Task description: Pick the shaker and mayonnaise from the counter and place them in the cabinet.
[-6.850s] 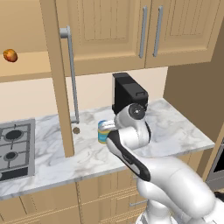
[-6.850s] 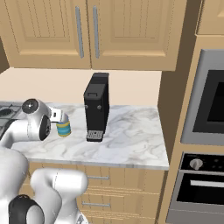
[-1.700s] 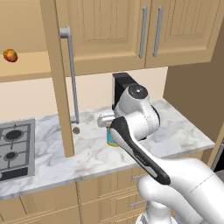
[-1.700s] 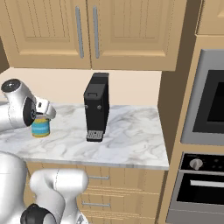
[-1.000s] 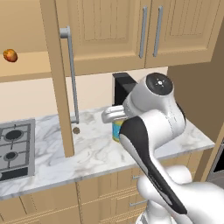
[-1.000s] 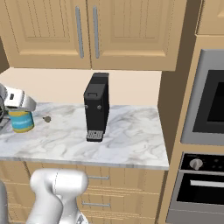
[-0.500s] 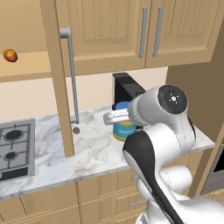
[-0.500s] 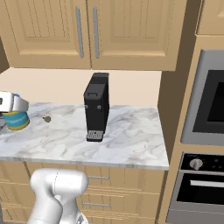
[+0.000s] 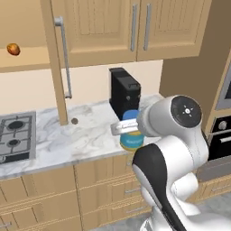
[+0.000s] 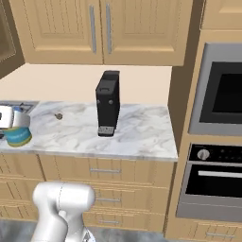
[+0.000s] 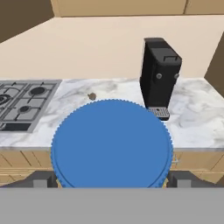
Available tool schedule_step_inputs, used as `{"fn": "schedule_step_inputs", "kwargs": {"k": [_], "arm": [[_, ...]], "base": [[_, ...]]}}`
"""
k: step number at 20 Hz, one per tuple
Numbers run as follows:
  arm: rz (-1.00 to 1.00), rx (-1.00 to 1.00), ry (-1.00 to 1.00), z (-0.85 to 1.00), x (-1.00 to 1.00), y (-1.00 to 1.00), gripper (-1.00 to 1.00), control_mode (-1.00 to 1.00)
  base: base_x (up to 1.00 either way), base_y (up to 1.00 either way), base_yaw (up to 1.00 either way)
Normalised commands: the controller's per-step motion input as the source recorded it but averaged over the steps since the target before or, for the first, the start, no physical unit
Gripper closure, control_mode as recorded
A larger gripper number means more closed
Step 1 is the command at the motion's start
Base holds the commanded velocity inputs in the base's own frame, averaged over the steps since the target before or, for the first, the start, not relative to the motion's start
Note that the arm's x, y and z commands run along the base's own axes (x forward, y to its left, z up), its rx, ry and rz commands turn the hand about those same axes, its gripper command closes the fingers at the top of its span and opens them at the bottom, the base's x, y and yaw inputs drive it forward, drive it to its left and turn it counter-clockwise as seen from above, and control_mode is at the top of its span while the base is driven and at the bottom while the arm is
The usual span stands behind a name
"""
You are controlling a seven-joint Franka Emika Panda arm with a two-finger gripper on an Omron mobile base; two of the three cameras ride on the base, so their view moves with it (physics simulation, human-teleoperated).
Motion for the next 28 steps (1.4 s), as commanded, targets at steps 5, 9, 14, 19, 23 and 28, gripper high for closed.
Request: {"fn": "schedule_step_inputs", "kwargs": {"k": [5, 9, 14, 19, 23, 28], "arm": [[0.0, 0.0, 0.0, 0.0, 0.0, 0.0, 1.0, 1.0], [0.0, 0.0, 0.0, 0.0, 0.0, 0.0, 1.0, 1.0], [0.0, 0.0, 0.0, 0.0, 0.0, 0.0, 1.0, 1.0], [0.0, 0.0, 0.0, 0.0, 0.0, 0.0, 1.0, 1.0], [0.0, 0.0, 0.0, 0.0, 0.0, 0.0, 1.0, 1.0], [0.0, 0.0, 0.0, 0.0, 0.0, 0.0, 1.0, 1.0]], "base": [[-0.78, -0.09, 0.0], [-0.53, 0.53, 0.0], [-0.41, 0.69, 0.0], [-0.28, 0.81, 0.0], [-0.13, 0.87, -0.02], [-0.05, 0.97, -0.03]]}}
